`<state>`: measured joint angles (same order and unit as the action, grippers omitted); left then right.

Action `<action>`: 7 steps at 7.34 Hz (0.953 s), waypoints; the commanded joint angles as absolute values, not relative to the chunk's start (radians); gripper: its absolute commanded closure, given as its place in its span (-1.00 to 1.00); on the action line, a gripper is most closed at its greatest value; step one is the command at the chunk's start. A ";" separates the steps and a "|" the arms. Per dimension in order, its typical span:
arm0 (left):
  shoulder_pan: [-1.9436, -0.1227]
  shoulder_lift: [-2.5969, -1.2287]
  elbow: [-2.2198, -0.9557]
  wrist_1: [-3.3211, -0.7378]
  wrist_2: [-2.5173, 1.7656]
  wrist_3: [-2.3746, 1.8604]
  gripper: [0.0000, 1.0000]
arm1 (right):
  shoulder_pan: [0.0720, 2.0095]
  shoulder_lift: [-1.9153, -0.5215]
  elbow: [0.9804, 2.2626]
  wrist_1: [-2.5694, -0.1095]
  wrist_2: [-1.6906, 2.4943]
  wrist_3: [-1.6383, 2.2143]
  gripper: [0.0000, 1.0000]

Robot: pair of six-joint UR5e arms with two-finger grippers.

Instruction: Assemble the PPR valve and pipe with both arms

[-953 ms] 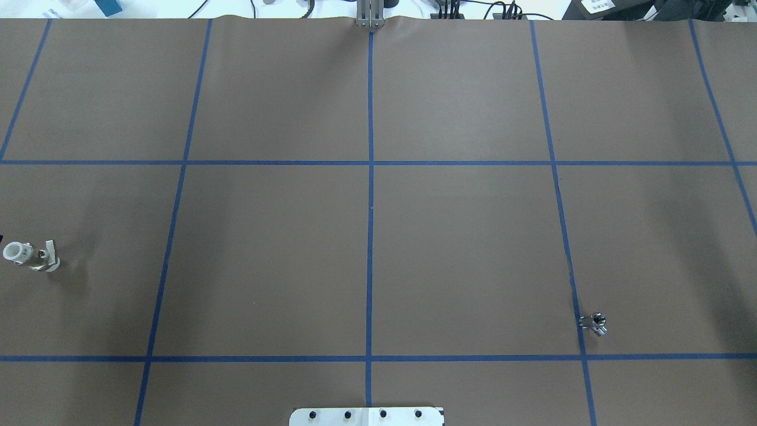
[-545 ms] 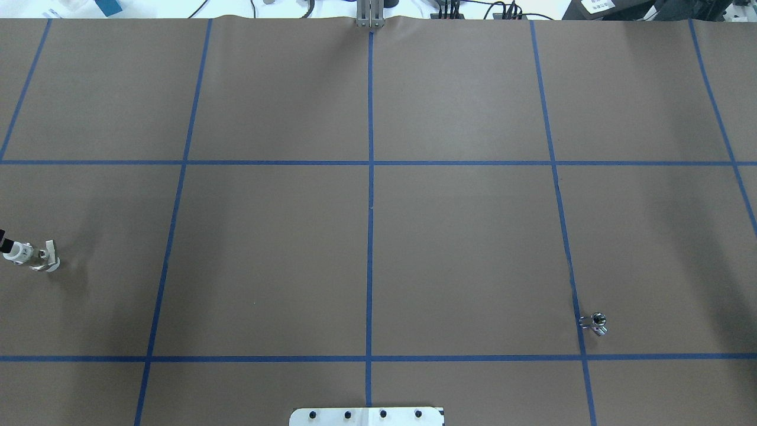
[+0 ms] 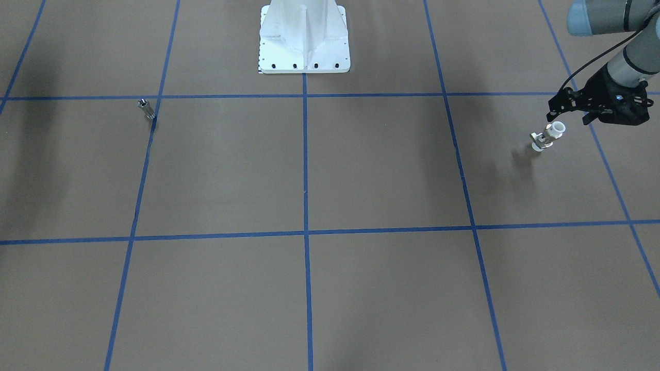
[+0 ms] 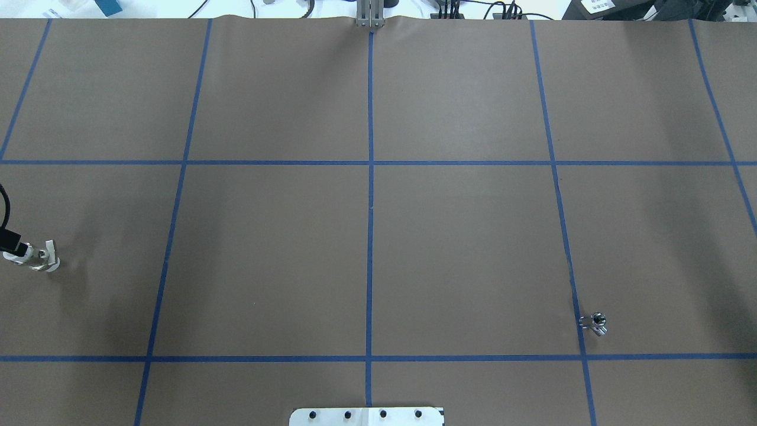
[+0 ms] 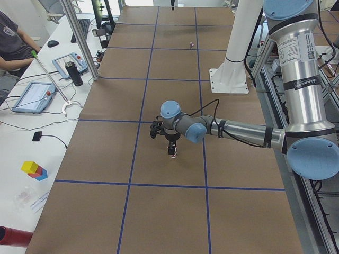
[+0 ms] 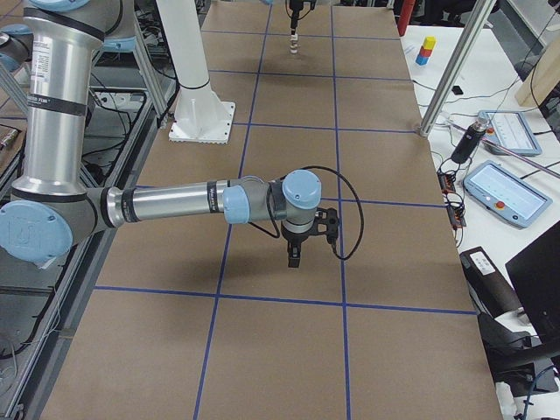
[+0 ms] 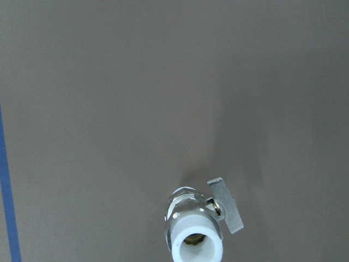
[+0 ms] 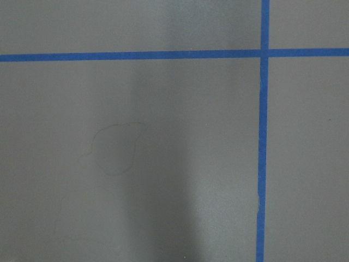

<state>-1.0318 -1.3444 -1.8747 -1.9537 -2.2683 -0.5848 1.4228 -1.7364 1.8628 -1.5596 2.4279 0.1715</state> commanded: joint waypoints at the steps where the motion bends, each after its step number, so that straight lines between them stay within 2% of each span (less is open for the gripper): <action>1: -1.008 -1.353 -1.861 -1.954 -2.244 -0.601 -0.99 | 1.411 -1.736 1.862 -1.549 2.431 0.176 -0.99; 3: -0.999 -1.359 -1.853 -1.956 -2.246 -0.610 -0.98 | 1.408 -1.736 1.861 -1.549 2.431 0.179 -0.99; 6: -0.991 -1.361 -1.852 -1.956 -2.246 -0.614 -0.54 | 1.407 -1.736 1.858 -1.549 2.431 0.184 -0.99; 7: -0.991 -1.361 -1.848 -1.956 -2.246 -0.614 -0.49 | 1.407 -1.736 1.858 -1.548 2.431 0.184 -0.99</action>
<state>-0.9918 -1.3600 -1.8513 -1.9558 -2.2457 -0.6133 1.4069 -1.7364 1.8588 -1.5490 2.4314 0.1837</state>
